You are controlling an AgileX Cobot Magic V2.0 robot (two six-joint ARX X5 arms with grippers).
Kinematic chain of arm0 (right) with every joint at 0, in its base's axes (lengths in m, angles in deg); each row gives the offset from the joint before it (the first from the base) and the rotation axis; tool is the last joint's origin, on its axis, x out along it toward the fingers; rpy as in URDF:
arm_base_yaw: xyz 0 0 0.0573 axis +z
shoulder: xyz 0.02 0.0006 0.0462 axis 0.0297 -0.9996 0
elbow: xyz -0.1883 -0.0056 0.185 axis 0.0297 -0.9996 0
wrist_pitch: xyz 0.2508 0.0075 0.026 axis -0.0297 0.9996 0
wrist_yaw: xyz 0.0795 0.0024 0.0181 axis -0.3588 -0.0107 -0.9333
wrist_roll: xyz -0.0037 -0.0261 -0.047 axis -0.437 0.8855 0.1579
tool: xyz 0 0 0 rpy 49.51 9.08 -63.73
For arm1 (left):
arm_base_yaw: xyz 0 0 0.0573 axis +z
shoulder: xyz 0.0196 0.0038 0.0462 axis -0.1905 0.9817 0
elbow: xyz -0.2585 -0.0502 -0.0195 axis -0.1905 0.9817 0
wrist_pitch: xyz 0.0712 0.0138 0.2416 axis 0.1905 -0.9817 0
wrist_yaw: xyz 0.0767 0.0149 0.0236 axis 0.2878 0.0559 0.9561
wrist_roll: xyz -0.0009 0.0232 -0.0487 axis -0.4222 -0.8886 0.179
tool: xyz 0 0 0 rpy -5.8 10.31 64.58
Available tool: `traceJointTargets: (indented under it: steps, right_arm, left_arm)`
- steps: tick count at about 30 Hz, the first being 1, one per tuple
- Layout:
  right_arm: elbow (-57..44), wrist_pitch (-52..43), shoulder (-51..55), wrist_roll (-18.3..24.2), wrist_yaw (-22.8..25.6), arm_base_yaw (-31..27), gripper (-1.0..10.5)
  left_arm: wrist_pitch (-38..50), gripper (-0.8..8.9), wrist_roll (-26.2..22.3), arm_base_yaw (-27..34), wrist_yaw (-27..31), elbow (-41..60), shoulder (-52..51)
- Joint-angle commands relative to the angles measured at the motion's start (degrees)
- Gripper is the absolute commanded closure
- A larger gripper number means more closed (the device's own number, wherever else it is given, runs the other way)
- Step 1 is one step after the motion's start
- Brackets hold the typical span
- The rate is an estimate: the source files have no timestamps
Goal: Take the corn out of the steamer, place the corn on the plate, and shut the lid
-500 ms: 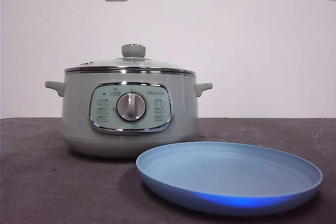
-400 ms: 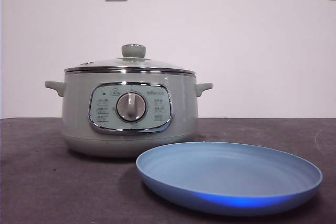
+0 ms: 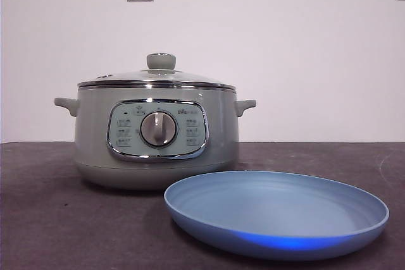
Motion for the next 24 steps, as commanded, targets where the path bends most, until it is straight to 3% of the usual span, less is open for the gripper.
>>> traceJointTargets:
  steps: [1,8,12,21,22,24]
  right_arm:
    - [6.4,4.26,-6.19,6.67,-3.17,0.63,9.6]
    - [15.8,8.11,-16.44,10.23,-4.66,6.6,9.6]
    - [17.0,8.28,-19.1,10.99,-4.59,11.13,9.6]
    - [17.0,9.11,-20.52,12.2,-4.31,17.29,9.2]
    - [17.0,8.98,-20.5,12.17,-4.33,17.33,8.8]
    - [17.0,9.01,-20.5,12.13,-4.31,17.31,7.4]
  left_arm:
    - [-2.03,8.19,-4.11,0.09,-2.78,-3.67,3.56]
    - [-6.99,8.19,-7.67,-2.05,-4.22,-12.76,12.66]
    - [-10.67,8.19,-10.16,-4.37,-4.2,-16.48,16.33]
    - [-11.85,8.09,-10.16,-7.1,-4.81,-17.88,17.84]
    - [-11.82,7.82,-10.14,-7.1,-4.9,-17.88,17.84]
    - [-11.82,6.21,-10.14,-7.1,-4.9,-17.88,17.84]
